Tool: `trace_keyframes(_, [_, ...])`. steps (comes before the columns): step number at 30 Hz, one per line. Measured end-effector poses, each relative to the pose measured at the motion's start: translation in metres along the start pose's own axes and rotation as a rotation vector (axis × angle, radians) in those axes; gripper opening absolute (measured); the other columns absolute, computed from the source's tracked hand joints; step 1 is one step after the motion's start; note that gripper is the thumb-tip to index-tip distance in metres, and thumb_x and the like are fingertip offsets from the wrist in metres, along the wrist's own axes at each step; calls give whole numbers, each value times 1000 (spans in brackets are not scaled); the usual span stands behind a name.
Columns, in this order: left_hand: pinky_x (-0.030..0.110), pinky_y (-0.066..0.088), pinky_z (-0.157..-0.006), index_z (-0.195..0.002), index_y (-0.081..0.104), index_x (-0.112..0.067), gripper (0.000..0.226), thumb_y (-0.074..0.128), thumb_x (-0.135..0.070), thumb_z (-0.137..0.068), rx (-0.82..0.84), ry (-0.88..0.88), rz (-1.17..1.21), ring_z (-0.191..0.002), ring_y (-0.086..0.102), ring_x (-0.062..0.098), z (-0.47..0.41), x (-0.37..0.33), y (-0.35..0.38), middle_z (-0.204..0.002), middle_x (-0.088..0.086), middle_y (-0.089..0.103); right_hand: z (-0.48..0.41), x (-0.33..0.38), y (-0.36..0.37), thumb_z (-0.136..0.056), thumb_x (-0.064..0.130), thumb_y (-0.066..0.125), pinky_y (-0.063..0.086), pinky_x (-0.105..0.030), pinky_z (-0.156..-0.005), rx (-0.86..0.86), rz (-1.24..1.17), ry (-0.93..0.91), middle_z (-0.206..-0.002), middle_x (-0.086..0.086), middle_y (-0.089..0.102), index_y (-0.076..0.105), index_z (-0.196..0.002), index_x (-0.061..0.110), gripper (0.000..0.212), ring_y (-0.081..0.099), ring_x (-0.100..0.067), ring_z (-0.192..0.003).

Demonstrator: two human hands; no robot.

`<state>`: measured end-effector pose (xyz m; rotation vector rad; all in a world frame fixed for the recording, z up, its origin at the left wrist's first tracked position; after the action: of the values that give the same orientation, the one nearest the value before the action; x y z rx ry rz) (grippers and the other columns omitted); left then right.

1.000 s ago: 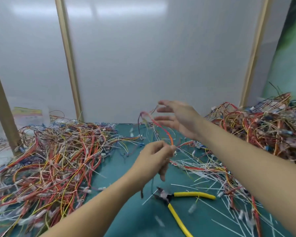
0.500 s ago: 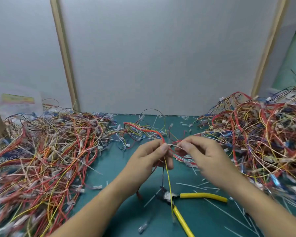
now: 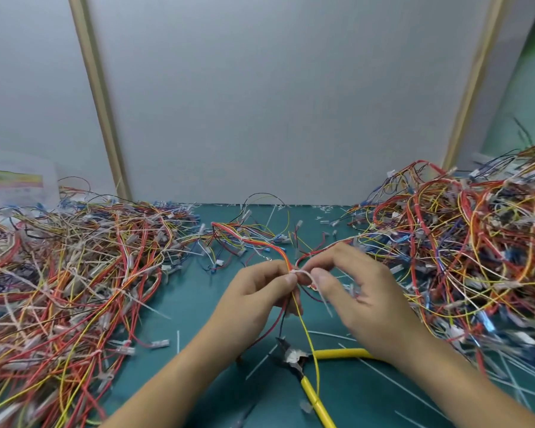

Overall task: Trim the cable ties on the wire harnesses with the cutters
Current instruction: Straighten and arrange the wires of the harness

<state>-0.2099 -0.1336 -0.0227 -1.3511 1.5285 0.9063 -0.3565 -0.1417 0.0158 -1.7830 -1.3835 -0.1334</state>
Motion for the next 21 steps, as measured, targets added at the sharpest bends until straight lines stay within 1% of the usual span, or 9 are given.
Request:
trace_keyframes(2, [24,49,-67,-81,66,-2,24,54,-22,-88,-19,-13,-38,-64,60,19,0,4,-3,-66,3,61,1,-2,2,-97,29,51,47,-35,-84,4,-33,17,-90,7,63,73,-86,20,27,61,-14,-94])
trace_keyframes(4, [27,51,-68,-91,68,0,26,55,-23,-90,-47,-13,-110,-64,62,19,-1,9,-6,-65,2,64,0,-7,0,-99,34,49,46,-28,-82,4,-103,69,-88,5,63,73,-83,20,32,61,-14,-91])
trace_keyframes(7, [31,54,-73,-114,68,-21,20,55,-16,-99,-87,0,-242,-66,67,20,-1,14,-7,-67,5,68,1,-15,8,-102,31,51,47,-34,-71,77,-95,148,-76,5,62,68,-77,20,31,59,-14,-75])
trace_keyframes(8, [31,55,-72,-118,65,-25,24,55,-13,-100,-90,-10,-230,-66,67,20,-1,14,-6,-67,6,68,2,-17,12,-103,29,50,47,-36,-70,105,-91,161,-73,3,62,67,-77,20,33,59,-15,-72])
trace_keyframes(10, [30,55,-68,-120,66,-23,27,60,-13,-96,-89,-59,-72,-63,65,20,-3,15,-7,-71,10,68,3,-20,17,-100,35,45,44,-29,-62,124,-113,182,-71,0,63,67,-76,20,36,56,-9,-63])
trace_keyframes(12, [29,54,-64,-110,71,-17,26,61,-18,-87,-72,-110,72,-62,63,21,-3,14,-9,-75,12,67,4,-23,17,-97,39,43,41,-26,-58,111,-143,214,-70,1,65,68,-76,21,37,51,-5,-57])
trace_keyframes(15, [25,51,-59,-90,71,-12,19,67,-26,-79,-41,-135,127,-60,61,22,-3,14,-11,-71,9,61,4,-27,17,-95,40,44,43,-39,-59,81,-193,243,-69,2,67,70,-75,21,38,48,-6,-54])
trace_keyframes(18, [20,47,-53,-75,69,-16,23,73,-37,-68,-81,-146,121,-52,57,19,-4,16,-14,-62,8,56,5,-26,19,-95,39,45,40,-35,-55,85,-228,242,-66,4,66,70,-74,21,37,45,-7,-52])
trace_keyframes(21, [26,47,-51,-70,71,-15,26,75,-41,-64,-131,-181,126,-46,47,17,-5,22,-19,-54,5,49,7,-24,23,-96,38,46,39,-34,-55,115,-246,233,-66,6,66,70,-75,21,36,45,-6,-53])
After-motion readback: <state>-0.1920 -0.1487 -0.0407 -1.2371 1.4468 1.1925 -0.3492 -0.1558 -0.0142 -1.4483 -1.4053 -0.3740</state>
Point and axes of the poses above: each hand's wrist, its own z-axis away from the middle knuckle, its own y-axis out of the palm, x = y × z, the point moved 6 cm from there along -z, towards the middle knuckle
